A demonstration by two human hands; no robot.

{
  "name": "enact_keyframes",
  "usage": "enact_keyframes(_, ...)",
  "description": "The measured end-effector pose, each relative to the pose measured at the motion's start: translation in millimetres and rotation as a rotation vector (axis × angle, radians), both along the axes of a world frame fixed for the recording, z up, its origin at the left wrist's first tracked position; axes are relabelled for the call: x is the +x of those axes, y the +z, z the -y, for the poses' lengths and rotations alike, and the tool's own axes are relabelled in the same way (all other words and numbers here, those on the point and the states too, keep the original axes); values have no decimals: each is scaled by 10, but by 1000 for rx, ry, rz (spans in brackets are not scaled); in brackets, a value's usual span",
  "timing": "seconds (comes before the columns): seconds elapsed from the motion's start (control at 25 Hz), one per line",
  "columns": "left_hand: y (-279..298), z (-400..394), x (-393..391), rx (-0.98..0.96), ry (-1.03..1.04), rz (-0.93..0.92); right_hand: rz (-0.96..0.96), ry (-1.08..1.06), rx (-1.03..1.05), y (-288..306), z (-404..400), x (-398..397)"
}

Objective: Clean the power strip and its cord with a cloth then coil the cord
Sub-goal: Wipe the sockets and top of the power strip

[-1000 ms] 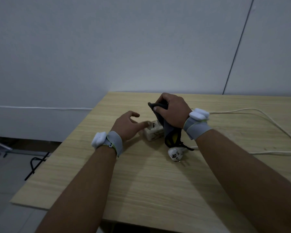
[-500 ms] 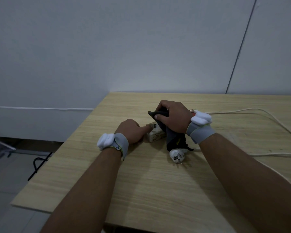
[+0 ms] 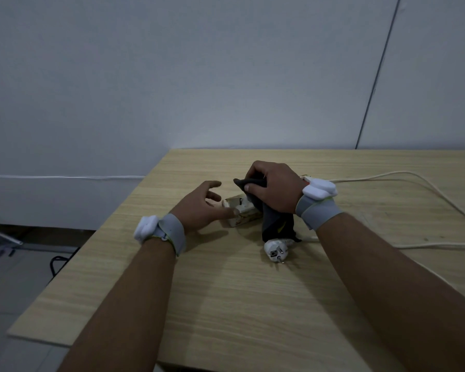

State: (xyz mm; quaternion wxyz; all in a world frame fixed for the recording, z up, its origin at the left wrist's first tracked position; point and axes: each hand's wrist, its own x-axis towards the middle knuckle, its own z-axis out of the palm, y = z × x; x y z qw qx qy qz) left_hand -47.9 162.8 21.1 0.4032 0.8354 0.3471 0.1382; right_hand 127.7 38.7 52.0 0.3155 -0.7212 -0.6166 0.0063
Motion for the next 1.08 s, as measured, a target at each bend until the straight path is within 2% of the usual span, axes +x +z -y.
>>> enact_keyframes(0.12,-56,-12,-30,84,-92,-14,8,20,-22,3,-5,-22)
enact_keyframes(0.36,-129,-7,42,314,-33,-157,28,51,-50,2,-10,-105)
enact_keyframes(0.72,-134,122,41,495,94,79,101,167,-49,-28,-39,-289)
enact_keyframes(0.84,-124,169,59,560,133,128,113,91,-37,-24,-47,-292)
enact_keyframes(1.08,-108,196,98,572,130,155,180,-123,-94,31,-46,-185)
